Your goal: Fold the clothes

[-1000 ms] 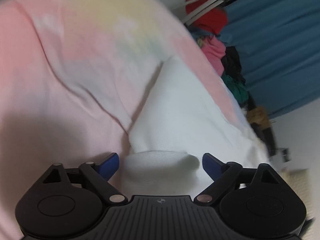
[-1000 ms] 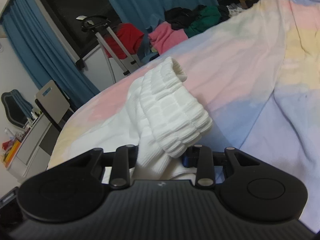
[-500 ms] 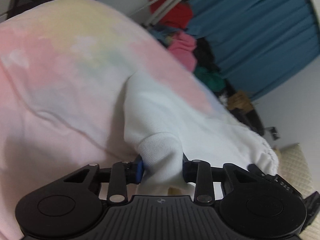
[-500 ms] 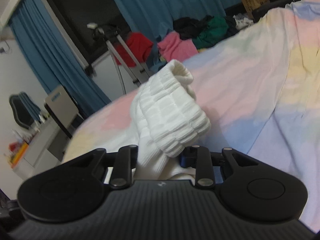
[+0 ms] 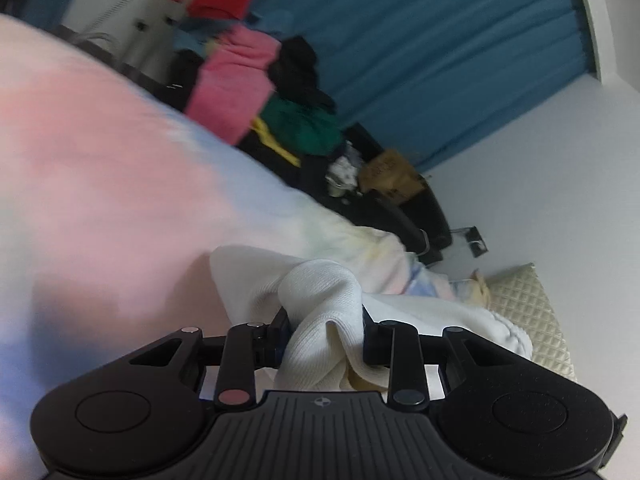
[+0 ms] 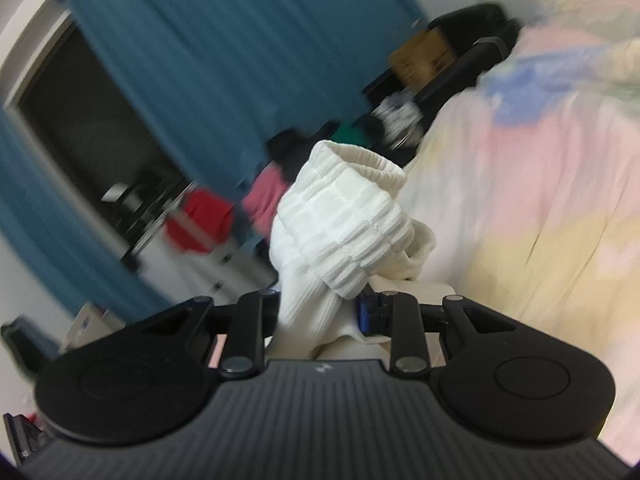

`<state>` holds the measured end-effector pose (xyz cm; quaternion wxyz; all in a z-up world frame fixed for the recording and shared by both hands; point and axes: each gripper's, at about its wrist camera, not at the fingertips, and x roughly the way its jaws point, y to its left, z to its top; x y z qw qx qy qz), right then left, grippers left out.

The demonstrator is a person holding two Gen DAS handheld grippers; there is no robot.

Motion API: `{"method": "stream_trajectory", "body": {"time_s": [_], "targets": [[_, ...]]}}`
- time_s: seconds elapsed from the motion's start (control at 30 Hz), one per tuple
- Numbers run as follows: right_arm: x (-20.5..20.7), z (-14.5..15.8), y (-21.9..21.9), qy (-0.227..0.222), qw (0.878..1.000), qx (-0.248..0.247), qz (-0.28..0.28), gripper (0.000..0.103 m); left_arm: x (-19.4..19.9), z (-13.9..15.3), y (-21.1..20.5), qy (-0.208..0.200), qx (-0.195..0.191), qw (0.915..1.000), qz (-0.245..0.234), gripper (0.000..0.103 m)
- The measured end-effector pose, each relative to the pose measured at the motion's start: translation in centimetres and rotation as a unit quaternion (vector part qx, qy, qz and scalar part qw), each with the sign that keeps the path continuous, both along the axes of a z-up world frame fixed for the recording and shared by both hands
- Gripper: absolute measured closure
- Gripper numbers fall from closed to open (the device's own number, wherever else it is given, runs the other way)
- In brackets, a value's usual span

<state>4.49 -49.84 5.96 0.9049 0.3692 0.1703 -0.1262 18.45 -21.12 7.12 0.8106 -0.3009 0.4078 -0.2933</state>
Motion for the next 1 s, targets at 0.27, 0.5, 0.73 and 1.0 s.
{"method": "stream_trajectory", "body": {"time_s": [0.27, 0.5, 0.73, 1.0], "targets": [[3.7, 0.6, -12.8, 0.005, 0.995, 0.017, -0.093, 0.073, 8.0, -0.6, -14.9, -0.054, 0.051, 0.9963, -0.044, 0.071], [3.3, -9.1, -13.2, -0.010, 0.994, 0.018, -0.110, 0.073, 7.8, -10.6, -14.4, -0.087, 0.053, 0.9894, -0.103, 0.070], [-1.6, -18.0, -9.1, 0.022, 0.980, 0.088, -0.179, 0.070, 1.7, -16.3, -10.6, -0.115, 0.142, 0.9734, -0.138, 0.060], [-1.0, -18.2, -9.5, 0.087, 0.972, 0.112, -0.185, 0.055, -0.6, -14.6, -10.8, -0.140, 0.213, 0.9547, -0.154, 0.040]]}}
